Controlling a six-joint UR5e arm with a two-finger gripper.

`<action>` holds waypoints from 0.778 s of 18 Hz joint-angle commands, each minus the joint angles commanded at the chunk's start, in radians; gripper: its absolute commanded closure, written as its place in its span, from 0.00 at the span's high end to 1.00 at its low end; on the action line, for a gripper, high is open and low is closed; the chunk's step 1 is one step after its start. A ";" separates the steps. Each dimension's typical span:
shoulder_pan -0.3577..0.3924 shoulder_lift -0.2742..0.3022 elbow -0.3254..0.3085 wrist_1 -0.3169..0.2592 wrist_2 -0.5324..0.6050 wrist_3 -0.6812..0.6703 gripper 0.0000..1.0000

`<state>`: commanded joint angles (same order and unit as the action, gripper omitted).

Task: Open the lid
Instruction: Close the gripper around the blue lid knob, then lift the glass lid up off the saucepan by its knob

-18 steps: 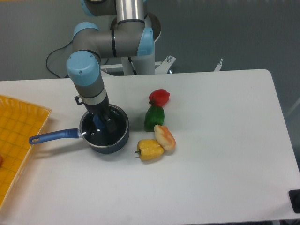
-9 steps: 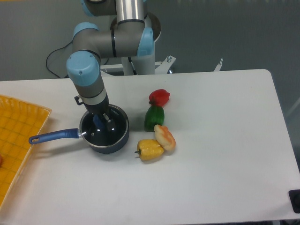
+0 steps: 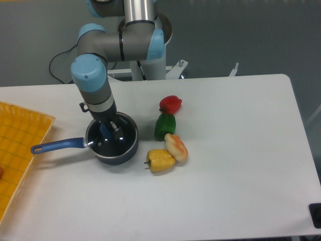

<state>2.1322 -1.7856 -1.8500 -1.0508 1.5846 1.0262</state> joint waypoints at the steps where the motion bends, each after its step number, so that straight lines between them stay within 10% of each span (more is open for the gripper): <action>1: 0.003 0.002 0.000 0.000 0.000 0.003 0.46; 10: 0.029 0.049 0.006 -0.026 0.009 0.006 0.46; 14: 0.075 0.061 0.057 -0.138 0.011 0.008 0.46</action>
<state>2.2073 -1.7242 -1.7934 -1.1884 1.5953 1.0339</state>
